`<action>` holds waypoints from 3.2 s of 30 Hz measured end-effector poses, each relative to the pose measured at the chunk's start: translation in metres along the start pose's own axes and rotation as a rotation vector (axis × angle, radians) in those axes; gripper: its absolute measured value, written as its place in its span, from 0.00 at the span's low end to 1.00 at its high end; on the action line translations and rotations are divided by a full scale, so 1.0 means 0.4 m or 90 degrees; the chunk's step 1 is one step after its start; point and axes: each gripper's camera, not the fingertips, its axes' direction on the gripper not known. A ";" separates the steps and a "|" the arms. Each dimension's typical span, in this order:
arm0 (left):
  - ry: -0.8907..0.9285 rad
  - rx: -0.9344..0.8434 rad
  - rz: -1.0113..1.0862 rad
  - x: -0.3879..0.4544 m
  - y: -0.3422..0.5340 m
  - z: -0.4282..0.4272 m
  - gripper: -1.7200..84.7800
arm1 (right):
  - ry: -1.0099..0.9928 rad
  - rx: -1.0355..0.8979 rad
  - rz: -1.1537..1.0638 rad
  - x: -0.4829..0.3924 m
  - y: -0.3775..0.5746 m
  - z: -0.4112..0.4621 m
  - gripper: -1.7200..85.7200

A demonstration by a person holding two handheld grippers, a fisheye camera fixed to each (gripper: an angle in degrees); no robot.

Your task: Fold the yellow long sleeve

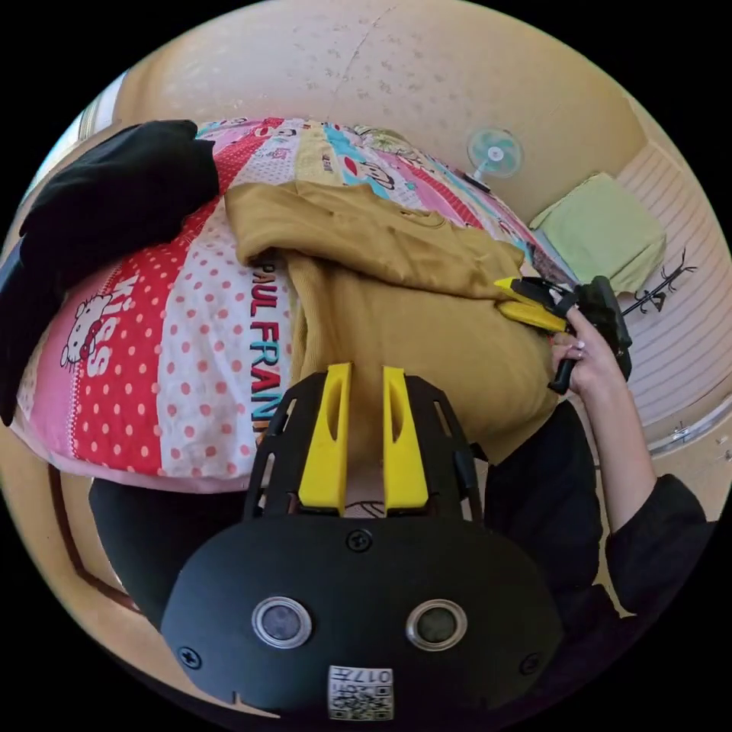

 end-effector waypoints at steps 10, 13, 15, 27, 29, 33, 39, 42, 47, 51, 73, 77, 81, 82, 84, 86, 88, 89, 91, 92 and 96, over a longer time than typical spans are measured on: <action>0.027 0.064 0.014 -0.071 0.023 0.040 0.08 | 0.139 -0.018 -0.190 -0.234 -0.090 -0.136 0.06; 0.056 0.067 -0.004 -0.107 0.007 0.053 0.08 | 0.161 0.019 -0.217 -0.283 -0.088 -0.202 0.06; 0.065 0.069 -0.011 -0.123 -0.001 0.059 0.08 | 0.131 0.065 -0.226 -0.295 -0.114 -0.232 0.06; 0.063 0.095 0.002 -0.181 -0.039 0.072 0.08 | 0.118 0.062 -0.094 -0.046 -0.175 -0.326 0.12; 0.076 0.096 -0.011 -0.199 -0.049 0.072 0.08 | 0.095 0.095 -0.018 0.088 -0.097 -0.400 0.14; 0.090 0.090 -0.024 -0.224 -0.074 0.073 0.08 | 0.000 0.211 0.140 0.282 0.057 -0.550 0.15; 0.111 0.094 -0.038 -0.259 -0.102 0.072 0.08 | -0.015 0.376 0.313 0.447 0.241 -0.653 0.16; 0.117 0.102 -0.036 -0.271 -0.109 0.068 0.08 | -0.001 0.391 0.311 0.453 0.225 -0.640 0.15; 0.122 0.114 -0.031 -0.286 -0.119 0.061 0.08 | 0.009 0.477 0.208 0.325 0.178 -0.694 0.07; 0.131 0.115 -0.038 -0.296 -0.128 0.054 0.08 | 0.149 0.554 0.023 0.076 0.175 -0.823 0.06; 0.197 0.107 -0.060 -0.305 -0.133 0.009 0.08 | -0.203 0.144 -0.481 -0.719 -0.003 -0.137 0.09; 0.208 0.104 -0.052 -0.291 -0.107 -0.015 0.08 | -0.144 -0.071 -0.441 -0.661 0.144 0.245 0.11; 0.201 0.110 -0.058 -0.273 -0.093 -0.028 0.09 | -0.087 -0.109 -0.379 -0.522 0.247 0.322 0.11; 0.183 0.122 -0.058 -0.263 -0.089 -0.040 0.10 | -0.078 -0.095 -0.348 -0.478 0.260 0.300 0.11; 0.146 0.147 -0.058 -0.245 -0.084 -0.064 0.11 | -0.065 -0.051 -0.308 -0.419 0.270 0.227 0.12; 0.105 0.185 -0.060 -0.222 -0.072 -0.101 0.13 | -0.016 0.039 -0.274 -0.354 0.290 0.096 0.13; 0.075 0.196 -0.068 -0.209 -0.063 -0.117 0.16 | 0.056 0.085 -0.240 -0.308 0.307 0.009 0.15; 0.061 0.181 -0.079 -0.202 -0.061 -0.117 0.18 | 0.114 0.101 -0.201 -0.273 0.322 -0.038 0.17; 0.056 0.139 -0.087 -0.188 -0.058 -0.115 0.21 | 0.181 0.119 -0.130 -0.213 0.355 -0.086 0.19; 0.052 0.112 -0.083 -0.175 -0.053 -0.111 0.21 | 0.205 0.119 -0.095 -0.171 0.383 -0.098 0.20; 0.005 0.073 -0.076 -0.139 -0.031 -0.085 0.18 | 0.186 0.057 -0.056 -0.067 0.439 -0.032 0.17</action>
